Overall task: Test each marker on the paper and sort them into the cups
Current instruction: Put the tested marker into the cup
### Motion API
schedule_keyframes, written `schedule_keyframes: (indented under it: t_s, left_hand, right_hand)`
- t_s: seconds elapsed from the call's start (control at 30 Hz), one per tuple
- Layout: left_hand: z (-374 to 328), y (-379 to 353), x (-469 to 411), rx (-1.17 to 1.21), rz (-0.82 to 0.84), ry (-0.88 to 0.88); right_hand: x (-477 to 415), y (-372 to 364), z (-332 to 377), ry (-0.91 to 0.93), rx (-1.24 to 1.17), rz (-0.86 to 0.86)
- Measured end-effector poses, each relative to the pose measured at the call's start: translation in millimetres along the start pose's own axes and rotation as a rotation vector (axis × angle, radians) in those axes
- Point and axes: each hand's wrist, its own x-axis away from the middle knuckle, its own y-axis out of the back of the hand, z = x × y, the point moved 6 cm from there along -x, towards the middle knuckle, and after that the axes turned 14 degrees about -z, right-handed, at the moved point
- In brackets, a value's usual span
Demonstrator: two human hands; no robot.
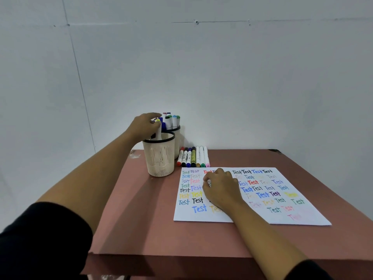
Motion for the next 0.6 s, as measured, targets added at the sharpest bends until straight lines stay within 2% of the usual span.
schedule_keyframes:
  t_s: [0.07, 0.23, 0.37, 0.47, 0.6]
  left_hand:
    - [-2, 3, 0, 0.015, -0.018, -0.001]
    - [-16, 20, 10, 0.123, -0.196, -0.023]
    - [-40, 23, 40, 0.213, -0.278, -0.104]
    - [-52, 7, 72, 0.232, -0.229, -0.173]
    - [-49, -37, 113, 0.175, -0.021, -0.199]
  right_hand:
    - [0, 0, 0, 0.002, 0.003, -0.007]
    - [0, 0, -1, 0.003, 0.004, -0.014]
    - [0, -1, -1, 0.005, 0.005, -0.011]
    - [-1, -1, -1, 0.005, 0.002, -0.004]
    - [-2, -1, 0, 0.008, 0.005, 0.015]
